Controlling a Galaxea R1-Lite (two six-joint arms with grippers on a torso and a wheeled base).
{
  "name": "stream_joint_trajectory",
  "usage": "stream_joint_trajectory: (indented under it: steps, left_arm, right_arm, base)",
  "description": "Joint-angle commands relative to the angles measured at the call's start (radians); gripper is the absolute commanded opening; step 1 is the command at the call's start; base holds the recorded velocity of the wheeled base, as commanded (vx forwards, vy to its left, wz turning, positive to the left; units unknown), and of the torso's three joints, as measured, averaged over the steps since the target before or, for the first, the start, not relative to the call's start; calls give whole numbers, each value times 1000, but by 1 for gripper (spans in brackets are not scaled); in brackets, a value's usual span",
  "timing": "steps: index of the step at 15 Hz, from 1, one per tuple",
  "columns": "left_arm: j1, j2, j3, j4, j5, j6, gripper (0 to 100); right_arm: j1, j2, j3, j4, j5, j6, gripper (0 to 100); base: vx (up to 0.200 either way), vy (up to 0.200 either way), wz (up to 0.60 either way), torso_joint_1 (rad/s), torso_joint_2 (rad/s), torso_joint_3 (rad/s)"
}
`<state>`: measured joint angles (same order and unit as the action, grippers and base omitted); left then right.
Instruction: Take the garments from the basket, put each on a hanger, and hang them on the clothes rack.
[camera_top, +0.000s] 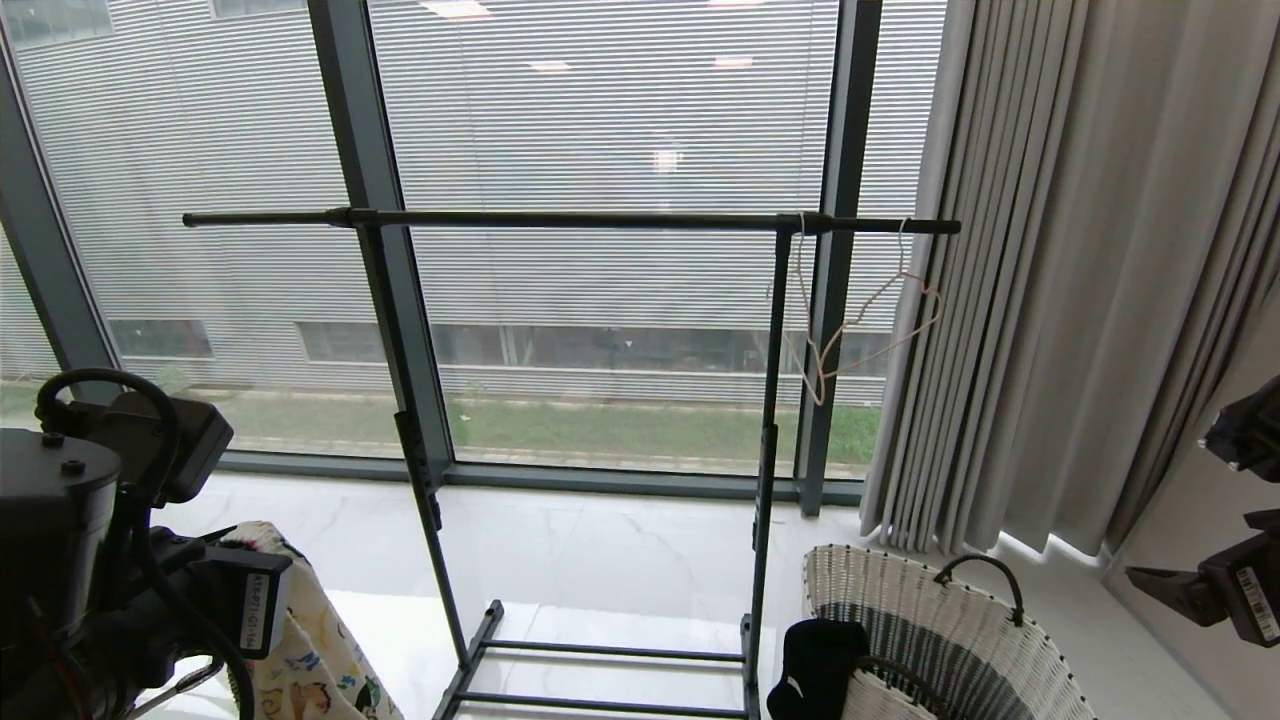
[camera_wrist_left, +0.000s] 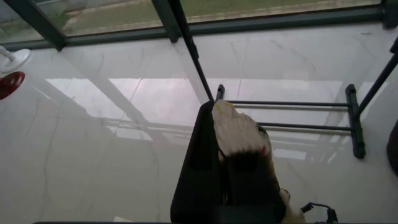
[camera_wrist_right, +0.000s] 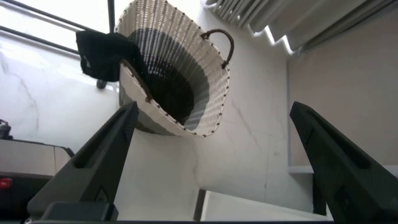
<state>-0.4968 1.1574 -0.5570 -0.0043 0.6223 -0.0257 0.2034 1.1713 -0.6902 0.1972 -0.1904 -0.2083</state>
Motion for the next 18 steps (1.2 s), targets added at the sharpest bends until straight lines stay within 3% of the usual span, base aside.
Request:
stream_joint_trajectory:
  steps: [1,9,13,18]
  left_arm:
    - [0,1,0,0,0,0,0]
    - [0,-4,0,0,0,0,0]
    - [0,-5,-1,-19,0,-2,0]
    - [0,-15,0,-51,-1,0,0]
  right_arm:
    - [1,2,0,-5,0,0,100]
    - [1,4,1,-30,2,36,100]
    - [1,19,1,-157,39,122,100]
    - [1,19,3,-191,52,142,100]
  base:
    - [0,0,0,227,-500,-286]
    - [0,0,0,224,-488,-262]
    - [0,0,0,38,-69,-38]
    - [200,0,0,5,-8,3]
